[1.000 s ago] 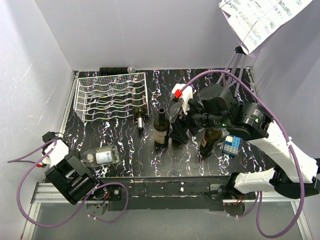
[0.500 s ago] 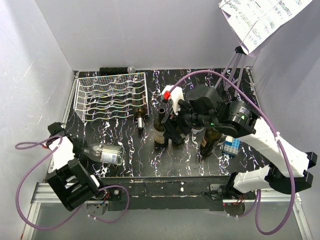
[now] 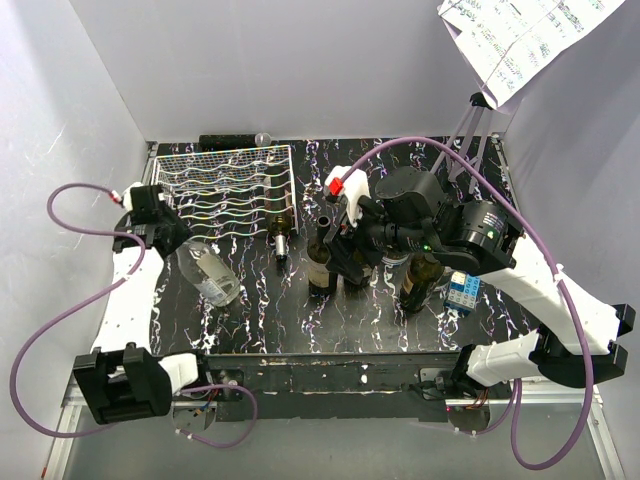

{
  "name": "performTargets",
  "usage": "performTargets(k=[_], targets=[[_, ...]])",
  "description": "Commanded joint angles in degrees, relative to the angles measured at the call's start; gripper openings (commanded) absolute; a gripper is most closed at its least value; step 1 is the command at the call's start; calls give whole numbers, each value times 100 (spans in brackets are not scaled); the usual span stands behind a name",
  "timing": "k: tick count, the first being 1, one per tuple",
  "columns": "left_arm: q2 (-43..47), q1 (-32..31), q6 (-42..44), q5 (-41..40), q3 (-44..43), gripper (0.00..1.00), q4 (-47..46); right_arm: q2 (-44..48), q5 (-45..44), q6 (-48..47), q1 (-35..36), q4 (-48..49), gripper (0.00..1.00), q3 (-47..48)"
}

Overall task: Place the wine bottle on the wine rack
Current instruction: Place the wine bottle at the center of the board.

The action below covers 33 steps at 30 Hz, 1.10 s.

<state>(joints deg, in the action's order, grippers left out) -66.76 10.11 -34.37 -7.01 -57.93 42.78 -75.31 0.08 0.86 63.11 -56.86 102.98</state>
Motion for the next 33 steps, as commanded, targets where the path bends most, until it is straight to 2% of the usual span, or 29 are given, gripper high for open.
performTargets(k=[1, 2, 7, 12, 17, 20, 22, 25, 32, 33], targets=[[593, -921, 605, -661, -570, 0, -366, 78, -157, -69, 35, 281, 83, 135], [664, -1288, 798, -836, -596, 0, -498, 95, -157, -69, 35, 298, 83, 109], [1103, -2266, 1651, -1224, -343, 0, -946, 157, -227, -51, 35, 413, 83, 3], [1648, -3154, 2451, -1197, 159, 0, -1518, 209, -385, -51, 35, 474, 83, -41], [1623, -3787, 3180, -1076, 230, 0, -1791, 262, -447, 1, 35, 544, 83, -85], [1605, -3998, 3699, -689, 387, 0, -2018, 262, -421, 63, 35, 544, 83, -94], [1797, -4043, 3902, -339, 781, 0, -2535, 254, -421, 89, 35, 536, 83, -94], [2254, -4043, 3728, 66, 1415, 0, -3450, 245, -412, 133, 35, 536, 83, -76], [2615, -4069, 3499, 946, 2162, 0, -3996, 210, -386, 283, 35, 527, 83, -41], [2685, -4069, 3490, 921, 2233, 12, -4032, 201, -386, 318, 35, 527, 83, -41]])
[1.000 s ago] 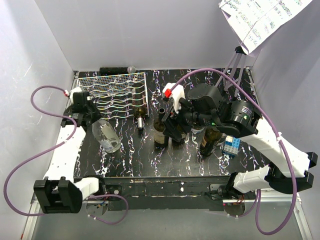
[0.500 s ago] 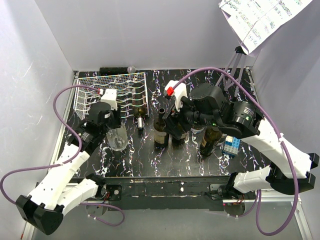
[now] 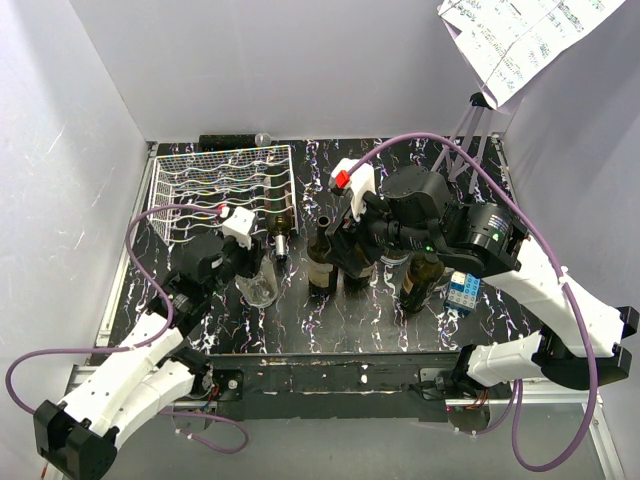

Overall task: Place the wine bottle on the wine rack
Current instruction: Place the wine bottle at the center of the board, then adjust the wine bottle at the center of the board.

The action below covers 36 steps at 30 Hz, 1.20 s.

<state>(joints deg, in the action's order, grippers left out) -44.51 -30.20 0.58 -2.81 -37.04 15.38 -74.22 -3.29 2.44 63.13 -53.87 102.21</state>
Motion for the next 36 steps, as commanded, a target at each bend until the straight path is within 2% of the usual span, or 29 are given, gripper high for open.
performTargets(k=[1, 2, 3, 4, 7, 8, 9, 14, 19, 24, 31, 36], targets=[[513, -48, -14, 448, 196, 27, -1283, 83, -49, 187, 32, 219, 84, 35], [566, -48, -14, 396, 214, 38, -1231, 74, -40, 204, 32, 210, 84, 35], [601, -48, -14, 360, 232, 55, -1169, 56, -31, 222, 32, 192, 84, 53], [636, -48, -14, 360, 241, 65, -1108, 30, -23, 240, 32, 175, 85, 70], [707, -48, -14, 360, 285, 85, -1010, -5, -14, 292, 32, 148, 86, 132], [716, -48, -14, 160, 285, 95, -984, -31, -14, 301, 32, 140, 87, 150], [716, -48, -14, 149, 285, 98, -967, -58, -5, 310, 32, 131, 87, 176], [865, -48, -14, -17, -48, 98, -572, -330, 4, 328, 32, 78, 88, 500], [1356, -39, -777, -659, -689, 98, 350, -813, -5, 336, 32, 148, 88, 1107], [1332, -39, -1191, -738, -1585, 98, 1422, -1261, 197, 406, 32, 262, 88, 1582], [787, -39, -1920, -1923, -2685, 98, 2750, -2157, 496, 538, 59, 88, 88, 2345], [593, -39, -2509, -3074, -3440, 98, 3681, -2676, 155, 591, 217, -19, 87, 2821]])
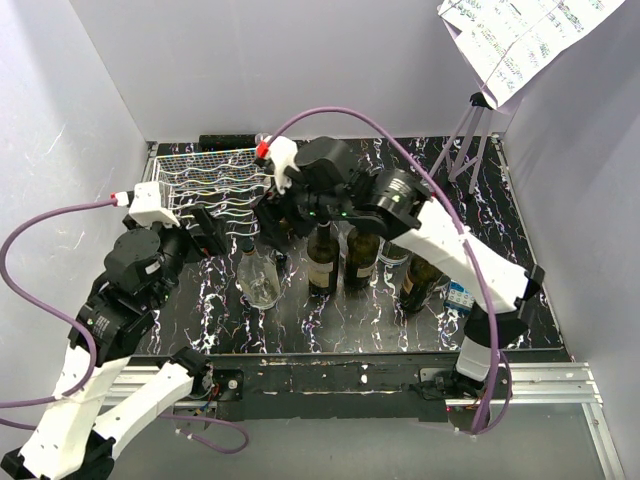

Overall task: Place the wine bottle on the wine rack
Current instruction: Adjust the wine bottle at the center of the board.

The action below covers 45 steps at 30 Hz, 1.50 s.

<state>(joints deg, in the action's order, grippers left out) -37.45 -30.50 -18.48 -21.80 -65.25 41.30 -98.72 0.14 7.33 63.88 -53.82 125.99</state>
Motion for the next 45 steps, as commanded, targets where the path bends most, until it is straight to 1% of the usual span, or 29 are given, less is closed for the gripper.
performTargets(k=[1, 4, 6, 8, 12, 14, 17, 23, 29, 32, 40, 45], targets=[[-174, -8, -752, -1395, -829, 98, 1369, -305, -268, 145, 160, 3, 87, 478], [-245, -8, -1043, -2107, -1366, 98, 1986, -508, -549, 277, 213, 56, 87, 540], [-201, -8, -1131, -2459, -1551, 98, 2224, -639, -708, 330, 230, 100, 86, 540], [-70, -8, -1027, -2618, -1622, 98, 2181, -754, -813, 348, 248, 144, 85, 549], [124, -8, -631, -2601, -1622, 98, 1891, -1026, -946, 374, 283, 197, 84, 645], [203, -8, -543, -2522, -1552, 98, 1829, -1158, -990, 348, 327, 241, 83, 672], [326, -8, -534, -2189, -1342, 98, 1768, -1395, -1051, 286, 450, 197, 82, 733], [519, -8, -736, -1732, -1007, 98, 1838, -1694, -1376, 163, 714, 205, 80, 681], [564, -8, -797, -1512, -866, 98, 2004, -1897, -1570, 233, 749, 232, 70, 611], [607, -8, -973, -1336, -858, 98, 2189, -1958, -1710, 251, 749, 258, 66, 558], [809, -8, -1325, -659, -620, 98, 2444, -2239, -1737, 277, 749, 311, 66, 593], [915, -8, -1386, -536, -550, 98, 2541, -2389, -1781, 260, 749, 364, 66, 602]])
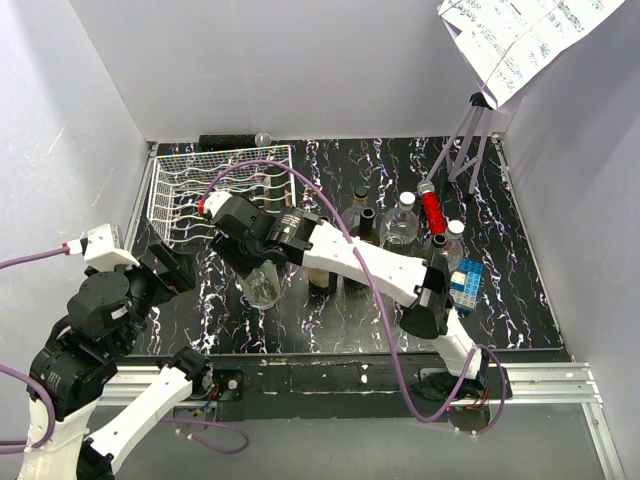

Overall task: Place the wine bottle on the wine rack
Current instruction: Adjust the wine bottle at the center of the board.

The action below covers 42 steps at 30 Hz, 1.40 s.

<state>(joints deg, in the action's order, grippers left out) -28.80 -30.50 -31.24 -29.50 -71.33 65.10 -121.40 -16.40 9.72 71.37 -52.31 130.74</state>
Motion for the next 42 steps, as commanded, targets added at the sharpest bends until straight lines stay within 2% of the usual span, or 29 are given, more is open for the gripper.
performTargets(k=[1, 5, 10, 15, 20, 24, 30, 34, 38, 42], targets=[[58, -8, -110, 242, 67, 98, 187, -146, -144, 22, -1, 230, 66, 127], [58, -8, -101, 304, 119, 98, 257, -234, -144, 22, -18, 266, 63, 110], [111, -8, -145, 593, 303, 98, 284, -182, -267, 57, -27, 239, 37, -21], [216, -8, -364, 1313, 663, 98, 223, 99, -390, 223, -27, 415, 3, -496], [190, -8, -839, 1973, 1147, 98, 179, 424, -583, 478, -27, 573, 1, -988], [216, -8, -1146, 2193, 1498, 98, 82, 994, -574, 663, -18, 1003, 1, -1900], [322, -8, -1656, 2071, 1807, 97, 257, 1803, -627, 1032, 113, 1697, 1, -3544], [349, -8, -1753, 2088, 1895, 97, 187, 2146, -698, 1313, 254, 1856, 1, -4213], [147, -8, -1823, 2281, 1991, 98, 143, 2349, -619, 1542, 395, 1822, 1, -4504], [93, -8, -1946, 2431, 2088, 98, 38, 2280, -329, 1778, 404, 1577, 1, -4128]])
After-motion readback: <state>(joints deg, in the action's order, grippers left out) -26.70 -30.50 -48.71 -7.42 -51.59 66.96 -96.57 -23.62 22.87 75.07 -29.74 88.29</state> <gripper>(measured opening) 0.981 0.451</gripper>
